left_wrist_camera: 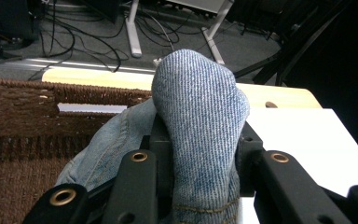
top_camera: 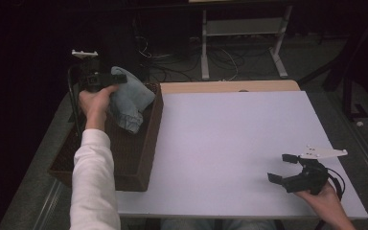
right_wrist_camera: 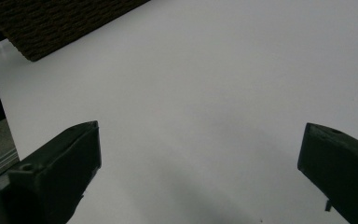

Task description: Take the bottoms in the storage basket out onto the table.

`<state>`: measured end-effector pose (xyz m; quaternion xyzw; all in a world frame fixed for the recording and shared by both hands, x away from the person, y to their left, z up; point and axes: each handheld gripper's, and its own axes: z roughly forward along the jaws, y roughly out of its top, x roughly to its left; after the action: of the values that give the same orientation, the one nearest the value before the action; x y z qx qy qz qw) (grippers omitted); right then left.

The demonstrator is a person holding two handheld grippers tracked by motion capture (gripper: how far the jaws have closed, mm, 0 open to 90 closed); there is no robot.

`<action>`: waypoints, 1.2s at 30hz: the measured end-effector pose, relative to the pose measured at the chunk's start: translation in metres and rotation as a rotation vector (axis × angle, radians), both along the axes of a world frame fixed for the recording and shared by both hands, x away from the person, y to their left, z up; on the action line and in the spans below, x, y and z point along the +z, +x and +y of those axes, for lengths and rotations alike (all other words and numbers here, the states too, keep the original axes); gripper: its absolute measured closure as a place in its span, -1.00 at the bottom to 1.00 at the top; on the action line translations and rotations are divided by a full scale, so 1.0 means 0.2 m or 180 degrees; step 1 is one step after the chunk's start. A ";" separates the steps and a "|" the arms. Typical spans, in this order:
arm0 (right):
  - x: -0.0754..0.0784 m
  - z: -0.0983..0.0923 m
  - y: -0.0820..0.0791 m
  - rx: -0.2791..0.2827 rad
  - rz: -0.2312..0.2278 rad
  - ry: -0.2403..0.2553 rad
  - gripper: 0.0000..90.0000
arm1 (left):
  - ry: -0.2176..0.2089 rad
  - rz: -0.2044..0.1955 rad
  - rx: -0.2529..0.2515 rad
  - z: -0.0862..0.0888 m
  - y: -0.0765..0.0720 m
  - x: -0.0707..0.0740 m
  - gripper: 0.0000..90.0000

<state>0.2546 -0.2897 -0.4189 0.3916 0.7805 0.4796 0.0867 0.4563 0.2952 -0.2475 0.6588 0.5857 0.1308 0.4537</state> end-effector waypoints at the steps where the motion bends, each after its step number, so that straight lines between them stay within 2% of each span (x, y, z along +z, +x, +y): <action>1: 0.00 0.00 0.00 -0.0001 0.0001 -0.0001 -1.00 | 0.0007 -0.0008 -0.0004 0.00 -0.01 0.01 0.51; 10: 0.01 0.00 0.00 -0.0002 -0.0009 0.0015 -1.00 | 0.0002 -0.0061 -0.0072 0.01 -0.08 0.12 0.50; 16: 0.01 0.01 0.00 0.0022 -0.0016 0.0021 -1.00 | 0.0037 -0.0110 -0.0187 0.00 -0.14 0.21 0.51; 22: 0.01 0.01 0.00 0.0020 -0.0016 0.0028 -1.00 | 0.0070 -0.0166 -0.0344 -0.02 -0.19 0.29 0.50; 23: 0.01 0.01 0.00 0.0022 -0.0017 0.0027 -1.00 | 0.0041 -0.0176 -0.0427 -0.03 -0.20 0.30 0.51; 28: 0.01 0.01 0.00 0.0023 -0.0014 0.0029 -1.00 | 0.0013 -0.0165 -0.0548 -0.05 -0.22 0.31 0.51; 33: 0.01 0.02 -0.01 0.0026 -0.0014 0.0022 -1.00 | 0.0086 -0.0201 -0.0700 -0.10 -0.24 0.35 0.50; 36: 0.01 0.01 -0.01 0.0027 -0.0016 0.0024 -1.00 | 0.0082 -0.0212 -0.0768 -0.12 -0.25 0.36 0.50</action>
<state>0.2534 -0.2867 -0.4170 0.3874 0.7801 0.4839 0.0852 0.4057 0.2717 -0.1752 0.7256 0.4850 0.1046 0.4768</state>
